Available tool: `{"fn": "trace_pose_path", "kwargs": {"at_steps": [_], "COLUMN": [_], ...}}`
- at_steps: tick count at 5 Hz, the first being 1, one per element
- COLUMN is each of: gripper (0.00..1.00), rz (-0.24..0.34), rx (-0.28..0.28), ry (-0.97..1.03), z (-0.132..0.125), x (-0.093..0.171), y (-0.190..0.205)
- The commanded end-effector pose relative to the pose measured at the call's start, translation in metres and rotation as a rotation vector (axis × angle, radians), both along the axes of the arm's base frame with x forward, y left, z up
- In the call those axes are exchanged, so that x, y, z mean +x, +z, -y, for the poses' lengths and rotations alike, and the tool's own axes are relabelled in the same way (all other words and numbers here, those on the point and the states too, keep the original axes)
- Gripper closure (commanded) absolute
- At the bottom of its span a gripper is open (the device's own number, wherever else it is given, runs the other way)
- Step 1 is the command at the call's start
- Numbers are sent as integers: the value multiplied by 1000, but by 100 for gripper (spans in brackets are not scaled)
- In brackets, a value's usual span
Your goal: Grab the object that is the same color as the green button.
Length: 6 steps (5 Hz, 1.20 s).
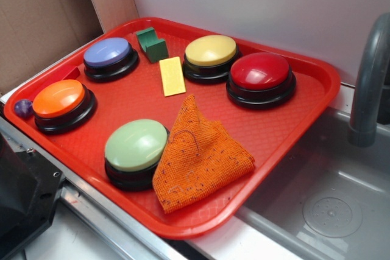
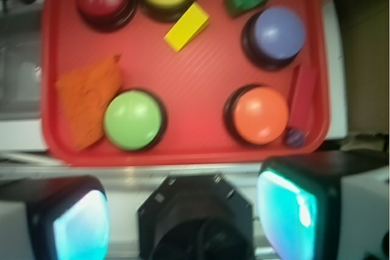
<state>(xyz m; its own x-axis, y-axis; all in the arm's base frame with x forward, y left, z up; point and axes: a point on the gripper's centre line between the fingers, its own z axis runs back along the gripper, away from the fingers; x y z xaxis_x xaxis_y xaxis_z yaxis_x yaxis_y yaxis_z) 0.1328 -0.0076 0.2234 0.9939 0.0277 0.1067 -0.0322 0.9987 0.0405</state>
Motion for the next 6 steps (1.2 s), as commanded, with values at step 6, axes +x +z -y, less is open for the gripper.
{"fn": "trace_pose_path", "kwargs": {"at_steps": [6], "gripper": [0], "rz": [46], "rx": [62], "ry": [-4], "z": [-105], "x": [167], "y": [-123]}}
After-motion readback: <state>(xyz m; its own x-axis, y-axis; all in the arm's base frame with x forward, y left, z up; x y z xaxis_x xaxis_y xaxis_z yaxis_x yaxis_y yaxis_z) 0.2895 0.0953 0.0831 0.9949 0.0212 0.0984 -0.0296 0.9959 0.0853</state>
